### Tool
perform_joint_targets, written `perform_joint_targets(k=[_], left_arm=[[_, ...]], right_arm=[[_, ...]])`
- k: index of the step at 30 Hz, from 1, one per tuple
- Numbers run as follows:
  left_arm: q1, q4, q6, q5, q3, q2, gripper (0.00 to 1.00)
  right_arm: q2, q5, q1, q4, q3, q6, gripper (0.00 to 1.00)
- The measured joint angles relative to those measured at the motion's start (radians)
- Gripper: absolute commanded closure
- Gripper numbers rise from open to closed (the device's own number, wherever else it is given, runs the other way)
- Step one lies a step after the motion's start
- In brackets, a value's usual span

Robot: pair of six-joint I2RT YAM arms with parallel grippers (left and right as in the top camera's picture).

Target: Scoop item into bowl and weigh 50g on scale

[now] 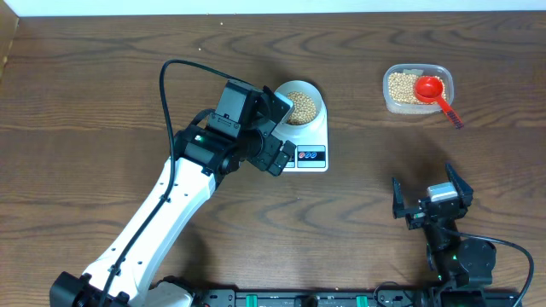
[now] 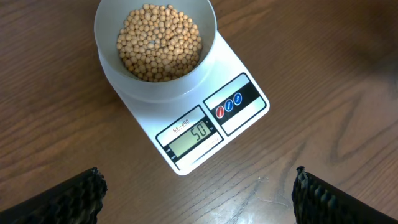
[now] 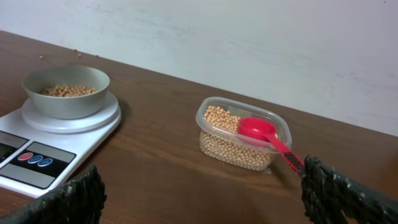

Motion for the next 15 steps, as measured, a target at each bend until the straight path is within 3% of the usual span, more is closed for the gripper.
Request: perform_joint_targets(k=[15], left_arm=[[0.000, -0.011, 0.000, 0.000, 0.000, 0.000, 0.02]], right_arm=[[0.000, 0.000, 0.000, 0.000, 0.000, 0.000, 0.01]])
